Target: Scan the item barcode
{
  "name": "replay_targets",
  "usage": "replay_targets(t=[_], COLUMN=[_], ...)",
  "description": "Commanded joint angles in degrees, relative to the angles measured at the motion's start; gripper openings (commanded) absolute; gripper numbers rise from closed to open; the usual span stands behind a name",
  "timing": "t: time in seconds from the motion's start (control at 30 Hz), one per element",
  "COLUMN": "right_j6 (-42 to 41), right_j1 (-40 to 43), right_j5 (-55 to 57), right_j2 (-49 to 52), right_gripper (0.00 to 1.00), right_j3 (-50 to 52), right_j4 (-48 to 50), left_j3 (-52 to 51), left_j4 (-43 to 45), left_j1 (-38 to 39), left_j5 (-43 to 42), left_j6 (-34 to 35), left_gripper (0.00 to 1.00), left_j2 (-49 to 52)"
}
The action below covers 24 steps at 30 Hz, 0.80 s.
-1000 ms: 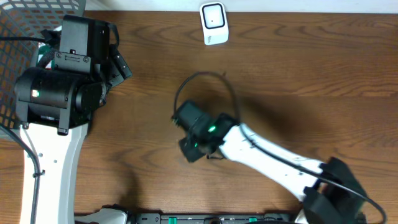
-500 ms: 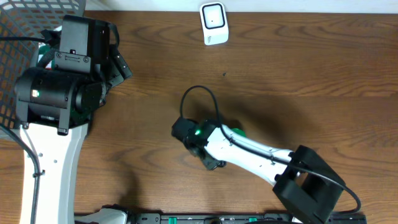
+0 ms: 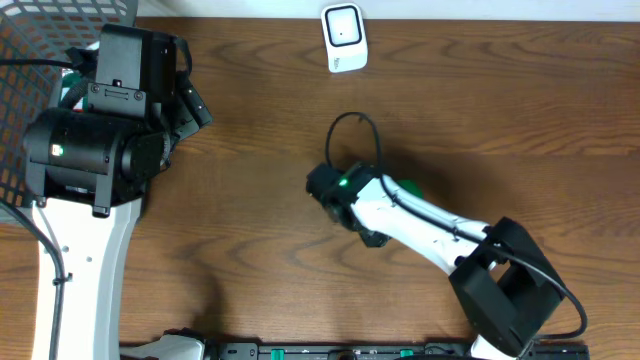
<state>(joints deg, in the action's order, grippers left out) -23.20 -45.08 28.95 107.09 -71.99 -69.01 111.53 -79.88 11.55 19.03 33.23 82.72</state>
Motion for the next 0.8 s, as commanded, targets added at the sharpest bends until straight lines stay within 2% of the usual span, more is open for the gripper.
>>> replay_targets(t=[0.0,0.37,0.63,0.67,0.7,0.73,0.77], right_j6=[-0.3,2.5,6.9,6.1,4.6,2.4,0.7], right_j1=[3.5,10.2,12.9,13.2,13.5,14.0,14.4], right_j5=[2.9,0.8,-11.4,-12.6,-13.7,-15.4,-16.8], right_j2=[0.0,-2.7,-12.3,-14.2,-15.8,-17.6,-19.1], right_gripper=[0.01,0.01,0.02,0.15,0.56,0.84,0.94], right_j3=[0.2,-0.9,-5.0,-5.7,-6.4,-6.9,-7.1], right_j4=[0.0,0.0,-1.2,-1.2,-1.1,-0.7,-0.1], left_j3=[0.8,0.8,0.8,0.8,0.8,0.8,0.8], left_j4=[-0.2,-0.2,-0.2,-0.2,-0.2,-0.2,-0.2], left_j1=[-0.3,-0.3,-0.3,-0.3,-0.3,-0.3,-0.3], left_j5=[1.0,1.0,1.0,1.0,1.0,1.0,1.0], left_j6=[0.5,0.5,0.5,0.5,0.5,0.5,0.5], left_gripper=[0.95,0.95,0.95,0.95,0.95,0.95,0.95], left_j2=[-0.4,-0.4,-0.4,-0.4,-0.4,-0.4,-0.4])
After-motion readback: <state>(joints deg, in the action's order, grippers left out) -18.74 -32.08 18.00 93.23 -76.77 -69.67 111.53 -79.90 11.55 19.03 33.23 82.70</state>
